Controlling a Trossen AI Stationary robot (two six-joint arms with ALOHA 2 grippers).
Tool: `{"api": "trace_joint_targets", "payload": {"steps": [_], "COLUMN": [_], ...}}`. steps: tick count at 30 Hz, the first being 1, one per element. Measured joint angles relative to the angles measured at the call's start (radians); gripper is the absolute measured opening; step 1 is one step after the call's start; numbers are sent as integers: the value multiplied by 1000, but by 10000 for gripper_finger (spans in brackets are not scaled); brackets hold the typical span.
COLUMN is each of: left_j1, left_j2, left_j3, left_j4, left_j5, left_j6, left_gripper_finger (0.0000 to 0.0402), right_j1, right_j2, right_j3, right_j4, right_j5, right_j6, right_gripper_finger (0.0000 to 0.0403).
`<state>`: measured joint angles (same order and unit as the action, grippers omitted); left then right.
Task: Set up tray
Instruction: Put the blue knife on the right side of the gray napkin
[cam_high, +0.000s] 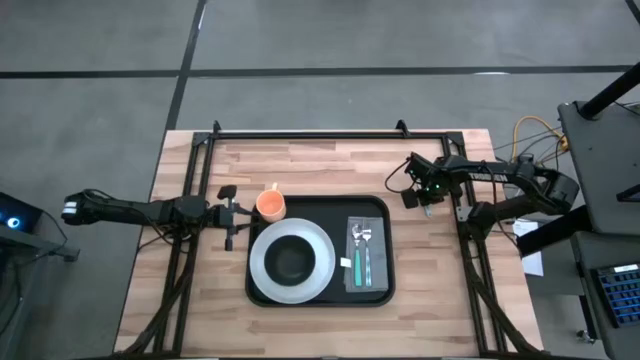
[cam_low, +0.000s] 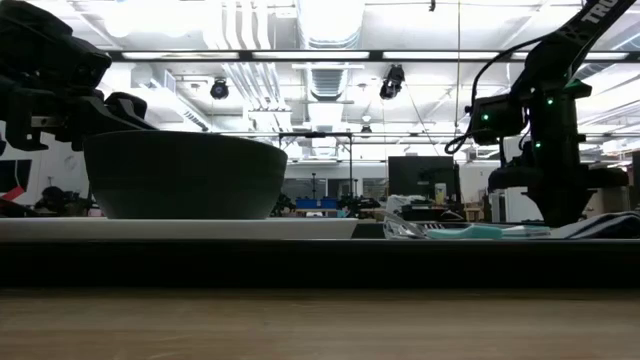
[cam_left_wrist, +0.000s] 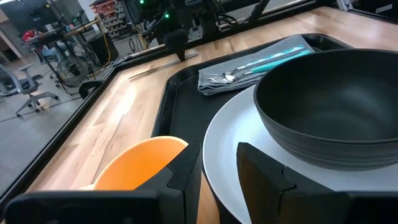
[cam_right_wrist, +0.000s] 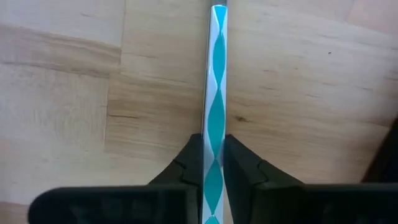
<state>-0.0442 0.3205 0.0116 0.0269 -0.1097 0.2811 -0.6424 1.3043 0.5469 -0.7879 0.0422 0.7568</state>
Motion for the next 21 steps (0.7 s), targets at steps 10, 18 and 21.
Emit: {"api": "trace_joint_targets", "payload": {"steps": [10,18,21], "left_j1": [0,0,0], "left_j2": [0,0,0], "left_j3": [0,0,0], "left_j4": [0,0,0], "left_j5": [0,0,0], "left_j6": [0,0,0], "left_gripper_finger": [84,84,84], "right_j1": [124,312,385], "right_j2": [-20,-20,-20], "right_j3": [9,79,106], "right_j4": [18,15,12], "right_j5": [20,9,10], "right_j6": [203,435,526], "right_gripper_finger": [24,24,24]}}
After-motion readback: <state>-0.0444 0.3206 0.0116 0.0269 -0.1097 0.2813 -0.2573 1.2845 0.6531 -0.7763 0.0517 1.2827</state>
